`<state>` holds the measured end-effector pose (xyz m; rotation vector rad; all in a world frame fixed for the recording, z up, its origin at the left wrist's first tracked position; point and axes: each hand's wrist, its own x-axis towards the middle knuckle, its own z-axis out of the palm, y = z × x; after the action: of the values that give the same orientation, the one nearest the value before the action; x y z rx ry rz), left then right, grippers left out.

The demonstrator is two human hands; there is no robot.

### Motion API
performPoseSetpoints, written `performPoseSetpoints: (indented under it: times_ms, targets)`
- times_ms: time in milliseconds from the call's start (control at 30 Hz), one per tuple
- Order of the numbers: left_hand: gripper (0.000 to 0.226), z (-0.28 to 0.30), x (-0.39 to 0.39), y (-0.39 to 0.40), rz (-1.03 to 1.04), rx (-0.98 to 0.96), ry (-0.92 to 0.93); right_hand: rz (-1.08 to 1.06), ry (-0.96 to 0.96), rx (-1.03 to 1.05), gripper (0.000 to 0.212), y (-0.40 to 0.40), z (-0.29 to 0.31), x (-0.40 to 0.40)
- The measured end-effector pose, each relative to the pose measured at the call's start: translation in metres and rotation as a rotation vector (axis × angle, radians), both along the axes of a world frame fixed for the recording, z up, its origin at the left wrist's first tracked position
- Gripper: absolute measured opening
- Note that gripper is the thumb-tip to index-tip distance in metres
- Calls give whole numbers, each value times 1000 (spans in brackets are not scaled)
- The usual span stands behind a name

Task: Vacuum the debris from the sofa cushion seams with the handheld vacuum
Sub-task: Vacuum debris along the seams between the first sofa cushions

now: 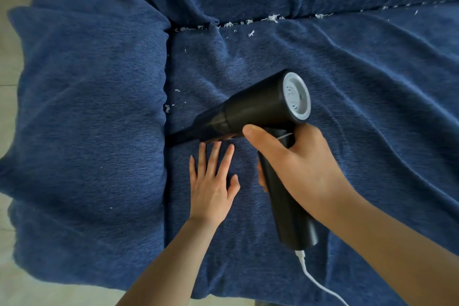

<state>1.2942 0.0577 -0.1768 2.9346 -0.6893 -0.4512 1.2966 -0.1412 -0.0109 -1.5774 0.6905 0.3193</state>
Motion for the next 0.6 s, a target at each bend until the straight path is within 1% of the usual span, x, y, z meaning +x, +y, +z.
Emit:
performPoseSetpoints:
  times_ms: [67, 167, 433, 600]
  targets:
    - [61, 0, 0, 0, -1, 12, -2, -2, -5, -25, 48, -7, 7, -2]
    - [62, 0, 0, 0, -2, 28, 0, -25, -20, -66, 48, -15, 16, -6]
    - [62, 1, 0, 0, 5, 38, -1, -106, -73, -82, 42, -10, 10, 0]
    - [61, 3, 2, 1, 8, 23, 4, -142, -109, -110, 44, -11, 14, 8]
